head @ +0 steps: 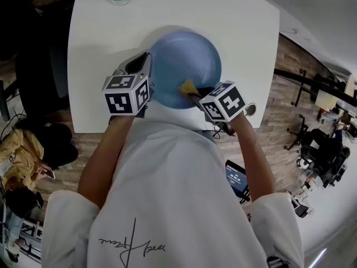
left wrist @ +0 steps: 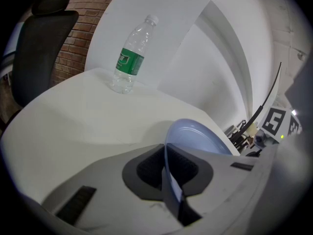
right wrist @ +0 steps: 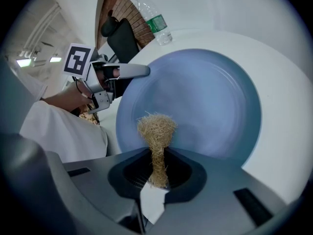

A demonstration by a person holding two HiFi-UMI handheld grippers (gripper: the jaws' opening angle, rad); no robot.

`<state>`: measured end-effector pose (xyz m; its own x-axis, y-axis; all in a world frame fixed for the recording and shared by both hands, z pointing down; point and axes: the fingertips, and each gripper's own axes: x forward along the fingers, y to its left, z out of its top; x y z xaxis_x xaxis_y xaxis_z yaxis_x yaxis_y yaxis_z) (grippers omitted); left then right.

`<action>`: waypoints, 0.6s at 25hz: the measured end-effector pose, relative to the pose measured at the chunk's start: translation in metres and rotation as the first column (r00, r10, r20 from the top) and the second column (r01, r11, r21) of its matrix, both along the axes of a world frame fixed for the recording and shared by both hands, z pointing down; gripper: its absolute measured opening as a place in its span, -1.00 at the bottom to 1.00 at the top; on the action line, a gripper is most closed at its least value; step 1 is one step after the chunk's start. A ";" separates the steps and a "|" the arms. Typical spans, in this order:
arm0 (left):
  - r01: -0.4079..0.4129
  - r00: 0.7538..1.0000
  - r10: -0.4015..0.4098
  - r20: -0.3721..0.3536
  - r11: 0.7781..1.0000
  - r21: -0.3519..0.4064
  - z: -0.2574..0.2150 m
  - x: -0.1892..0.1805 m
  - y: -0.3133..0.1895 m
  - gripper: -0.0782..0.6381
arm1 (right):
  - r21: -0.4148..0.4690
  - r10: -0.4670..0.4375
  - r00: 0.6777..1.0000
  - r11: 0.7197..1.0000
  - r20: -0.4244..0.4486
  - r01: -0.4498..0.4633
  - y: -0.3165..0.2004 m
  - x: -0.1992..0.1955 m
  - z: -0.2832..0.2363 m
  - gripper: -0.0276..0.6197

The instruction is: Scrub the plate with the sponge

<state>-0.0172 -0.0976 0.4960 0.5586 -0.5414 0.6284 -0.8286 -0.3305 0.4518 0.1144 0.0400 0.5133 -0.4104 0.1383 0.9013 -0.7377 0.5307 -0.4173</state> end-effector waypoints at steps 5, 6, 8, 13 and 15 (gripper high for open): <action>-0.004 1.000 0.004 -0.006 1.000 -0.002 0.000 0.006 0.002 -0.70 | 0.016 0.002 1.000 1.000 -0.016 -0.002 -0.001 0.010 -0.001 -0.78; -0.004 1.000 0.004 -0.007 1.000 -0.003 0.000 0.006 0.001 -0.70 | 0.019 0.003 1.000 1.000 -0.019 -0.002 -0.002 0.012 -0.001 -0.78; -0.004 1.000 0.004 -0.006 1.000 -0.004 -0.001 0.006 0.001 -0.70 | 0.024 -0.001 1.000 1.000 -0.030 0.002 -0.004 0.016 -0.001 -0.78; -0.012 1.000 0.012 -0.001 1.000 -0.001 0.000 0.003 0.001 -0.71 | 0.053 0.000 0.998 0.999 -0.064 0.004 -0.016 0.026 0.000 -0.78; -0.012 1.000 0.012 0.002 1.000 -0.004 -0.001 0.003 0.002 -0.71 | 0.059 0.004 0.998 0.998 -0.066 0.000 -0.020 0.031 0.000 -0.78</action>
